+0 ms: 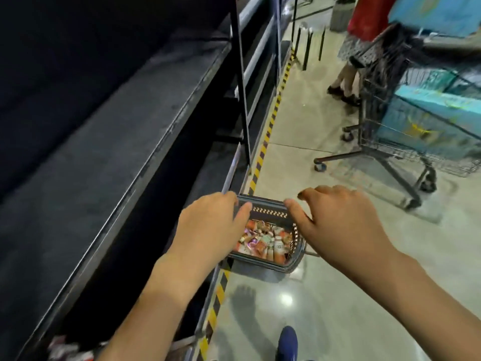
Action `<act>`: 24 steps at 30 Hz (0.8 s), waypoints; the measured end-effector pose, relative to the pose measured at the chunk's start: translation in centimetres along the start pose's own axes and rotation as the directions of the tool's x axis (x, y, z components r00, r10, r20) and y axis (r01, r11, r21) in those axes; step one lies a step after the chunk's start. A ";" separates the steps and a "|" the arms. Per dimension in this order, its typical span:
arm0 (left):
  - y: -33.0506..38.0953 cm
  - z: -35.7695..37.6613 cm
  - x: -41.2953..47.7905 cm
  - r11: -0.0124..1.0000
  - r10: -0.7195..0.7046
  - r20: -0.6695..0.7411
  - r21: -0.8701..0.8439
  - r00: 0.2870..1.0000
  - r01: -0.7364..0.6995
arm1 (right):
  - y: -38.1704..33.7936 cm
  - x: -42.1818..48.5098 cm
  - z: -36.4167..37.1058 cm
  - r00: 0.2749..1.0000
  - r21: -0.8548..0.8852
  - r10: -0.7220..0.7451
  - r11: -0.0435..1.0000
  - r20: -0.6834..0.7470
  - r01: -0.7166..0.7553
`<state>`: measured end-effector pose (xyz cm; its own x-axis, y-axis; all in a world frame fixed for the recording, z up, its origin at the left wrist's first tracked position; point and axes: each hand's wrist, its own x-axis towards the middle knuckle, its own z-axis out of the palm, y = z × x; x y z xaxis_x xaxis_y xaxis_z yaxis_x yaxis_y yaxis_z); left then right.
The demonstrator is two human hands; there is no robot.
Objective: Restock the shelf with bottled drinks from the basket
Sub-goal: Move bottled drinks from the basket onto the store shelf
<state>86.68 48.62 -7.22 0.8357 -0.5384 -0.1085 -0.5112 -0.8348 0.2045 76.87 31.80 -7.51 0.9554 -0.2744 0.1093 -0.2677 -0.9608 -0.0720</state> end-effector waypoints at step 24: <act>-12.6 46.9 33.1 0.973 0.096 0.723 0.078 0.684 -0.218 | 7.9 15.8 52.6 0.530 -0.016 0.433 0.785 0.729 -0.619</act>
<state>111.38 35.86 -58.97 0.3774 -0.5314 -0.7584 -0.6954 -0.7034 0.1468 96.45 21.94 -58.49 0.4816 -0.5325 -0.6960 -0.8034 -0.5856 -0.1079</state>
